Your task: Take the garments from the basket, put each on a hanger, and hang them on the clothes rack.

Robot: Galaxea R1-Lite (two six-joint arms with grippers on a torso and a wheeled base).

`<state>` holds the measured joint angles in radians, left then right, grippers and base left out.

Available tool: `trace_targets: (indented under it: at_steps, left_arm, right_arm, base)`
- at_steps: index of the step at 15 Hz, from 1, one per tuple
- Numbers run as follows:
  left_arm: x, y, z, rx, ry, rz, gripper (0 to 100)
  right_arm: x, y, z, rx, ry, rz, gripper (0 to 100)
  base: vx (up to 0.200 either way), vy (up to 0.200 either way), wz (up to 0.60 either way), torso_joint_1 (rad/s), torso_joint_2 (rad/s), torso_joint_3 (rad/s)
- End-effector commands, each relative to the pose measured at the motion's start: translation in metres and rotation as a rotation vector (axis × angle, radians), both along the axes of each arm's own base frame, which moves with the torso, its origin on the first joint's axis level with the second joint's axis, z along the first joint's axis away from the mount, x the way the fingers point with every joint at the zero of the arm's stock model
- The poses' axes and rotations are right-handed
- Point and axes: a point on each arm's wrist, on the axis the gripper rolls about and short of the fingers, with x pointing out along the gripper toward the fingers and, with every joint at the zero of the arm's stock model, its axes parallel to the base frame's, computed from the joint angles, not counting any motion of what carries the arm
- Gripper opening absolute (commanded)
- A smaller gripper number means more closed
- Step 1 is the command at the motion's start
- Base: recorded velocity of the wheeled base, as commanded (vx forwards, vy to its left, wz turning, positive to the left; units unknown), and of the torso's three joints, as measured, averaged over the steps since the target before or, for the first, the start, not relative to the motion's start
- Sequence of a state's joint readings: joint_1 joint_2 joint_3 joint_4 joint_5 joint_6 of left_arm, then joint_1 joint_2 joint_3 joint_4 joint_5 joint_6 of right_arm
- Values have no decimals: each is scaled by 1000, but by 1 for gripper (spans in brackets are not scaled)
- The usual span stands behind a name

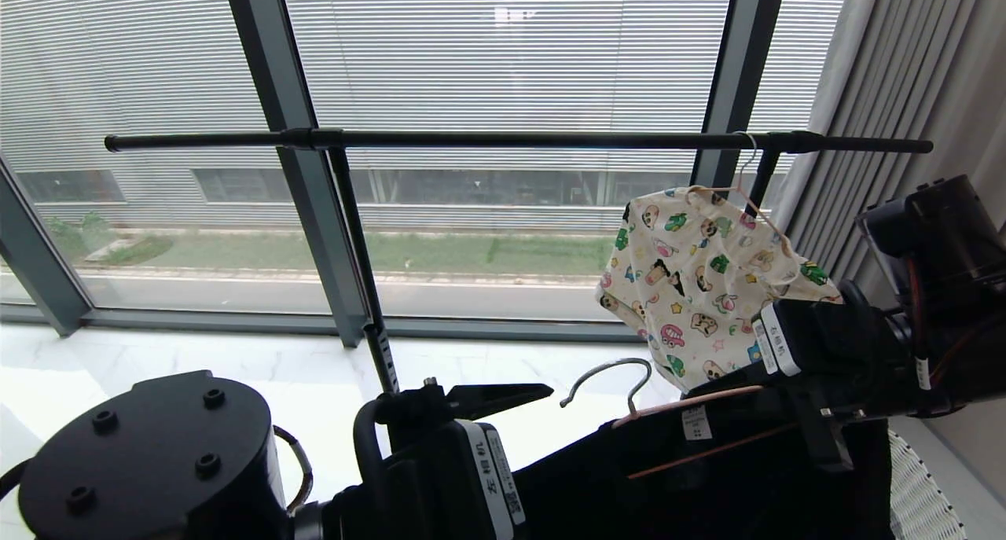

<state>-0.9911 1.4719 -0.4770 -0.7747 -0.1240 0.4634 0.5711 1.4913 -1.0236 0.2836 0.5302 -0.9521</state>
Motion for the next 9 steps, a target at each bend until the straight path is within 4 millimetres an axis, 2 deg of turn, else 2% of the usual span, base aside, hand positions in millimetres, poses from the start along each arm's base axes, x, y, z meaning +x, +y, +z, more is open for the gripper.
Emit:
trace_targets:
  at_steps: [1, 3, 7, 9]
  left_arm:
    - [-5, 8, -6, 16, 10, 9, 100]
    - [-9, 30, -25, 74, 49, 71, 100]
    - [8, 77, -54, 127, 186, 322, 100]
    - [14, 87, -61, 141, 223, 388, 100]
  right_arm:
    - [4, -6, 1, 5, -7, -24, 0]
    - [6, -14, 5, 26, -28, -51, 0]
    - [0, -26, 18, 78, -63, -61, 0]
    - [-5, -29, 24, 93, -84, -59, 0]
  base:
    - [0, 0, 0, 0, 0, 0]
    - [0, 0, 0, 0, 0, 0]
    - [0, 0, 0, 0, 0, 0]
    - [0, 0, 0, 0, 0, 0]
